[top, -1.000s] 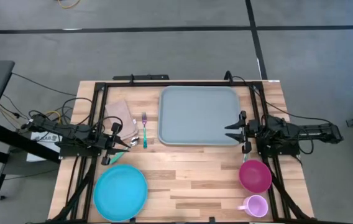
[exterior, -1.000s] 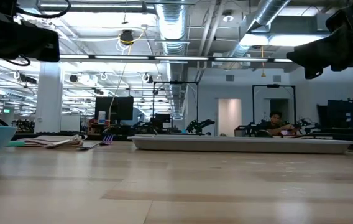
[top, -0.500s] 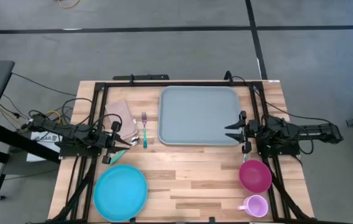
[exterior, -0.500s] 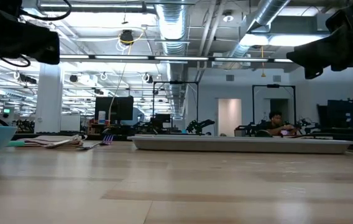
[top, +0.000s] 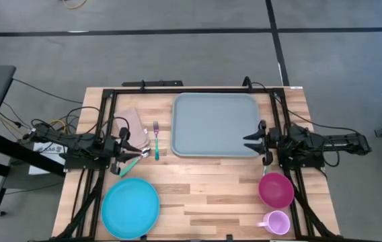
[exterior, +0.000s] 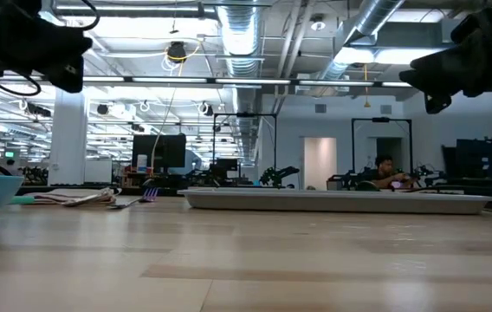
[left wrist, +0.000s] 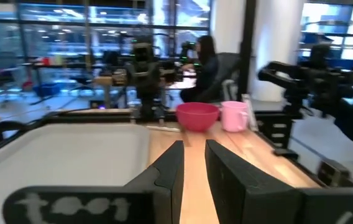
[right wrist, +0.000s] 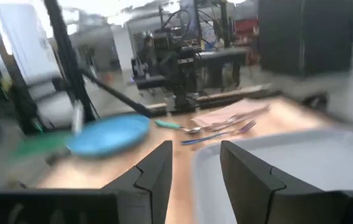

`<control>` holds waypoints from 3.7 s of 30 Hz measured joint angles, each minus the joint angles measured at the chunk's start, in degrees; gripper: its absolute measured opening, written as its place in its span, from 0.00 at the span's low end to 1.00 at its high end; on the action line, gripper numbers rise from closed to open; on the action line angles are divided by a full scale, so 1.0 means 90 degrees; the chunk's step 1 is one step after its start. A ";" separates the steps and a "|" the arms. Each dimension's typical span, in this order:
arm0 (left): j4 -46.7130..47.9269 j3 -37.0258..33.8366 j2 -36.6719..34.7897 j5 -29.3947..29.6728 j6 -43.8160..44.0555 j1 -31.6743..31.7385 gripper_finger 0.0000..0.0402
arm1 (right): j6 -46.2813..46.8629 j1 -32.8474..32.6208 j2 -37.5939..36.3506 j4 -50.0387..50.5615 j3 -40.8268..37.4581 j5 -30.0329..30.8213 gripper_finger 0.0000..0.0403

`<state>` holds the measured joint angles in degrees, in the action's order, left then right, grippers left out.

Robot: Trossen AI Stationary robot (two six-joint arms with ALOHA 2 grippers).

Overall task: Set up tray
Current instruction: Put the pink cup on the top right of the gray serving tray

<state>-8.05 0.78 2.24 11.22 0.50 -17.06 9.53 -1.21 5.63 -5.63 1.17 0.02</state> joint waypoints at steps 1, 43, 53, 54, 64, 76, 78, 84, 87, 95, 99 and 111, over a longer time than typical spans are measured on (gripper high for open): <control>-0.0002 0.0000 0.0000 0.0085 0.0000 0.0000 0.14 | 0.0371 0.0010 0.0000 -0.0005 0.0000 0.0019 0.32; -0.0724 0.0007 -0.0002 0.2854 -0.2585 0.0002 0.14 | -0.0743 0.0990 0.0000 -0.1379 0.0079 0.1487 0.32; -0.0724 0.0007 -0.0002 0.2851 -0.2588 0.0002 0.14 | -0.1121 -0.0043 0.0831 -0.0499 0.2521 0.0703 0.32; -0.0724 0.0007 -0.0002 0.2851 -0.2584 0.0002 0.14 | -0.1123 -0.0159 0.1070 -0.0321 0.2817 0.0703 0.32; -0.0716 0.0010 -0.0002 0.2849 -0.2198 0.0002 0.14 | -0.0925 -0.1535 0.4141 0.2009 0.5300 0.0695 0.32; -0.0618 0.0010 -0.0002 0.2844 -0.1767 0.0002 0.14 | 0.5208 -0.2509 0.7439 0.8316 0.8100 -0.0455 0.32; -0.0459 0.0012 -0.0002 0.2836 -0.1338 0.0002 0.14 | 0.6018 -0.2769 0.7776 0.8993 0.8234 -0.1013 0.32; -0.0209 0.0012 -0.0002 0.2781 -0.0284 0.0002 0.14 | 0.7046 -0.3668 0.8481 0.9316 0.8264 -0.1816 0.32; -0.0163 0.0012 -0.0002 0.2778 0.0086 0.0002 0.14 | 0.7385 -0.4155 0.8711 0.9114 0.8264 -0.1794 0.32; 0.0066 0.0012 -0.0002 0.2492 0.0716 0.0002 0.14 | 0.9225 -0.5446 0.8874 0.8747 0.8181 -0.0922 0.32; 0.0081 0.0012 -0.0002 0.2457 0.0757 -0.0002 0.14 | 1.0400 -0.6055 0.8875 0.8773 0.8034 -0.0825 0.32; 0.0124 0.0012 -0.0002 0.2477 0.0761 0.0000 0.14 | 1.2381 -0.7100 0.8876 0.7699 0.7297 -0.0730 0.32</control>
<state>-6.94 0.89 2.22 33.52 7.35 -17.06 120.96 -65.12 85.52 63.66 66.84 -6.55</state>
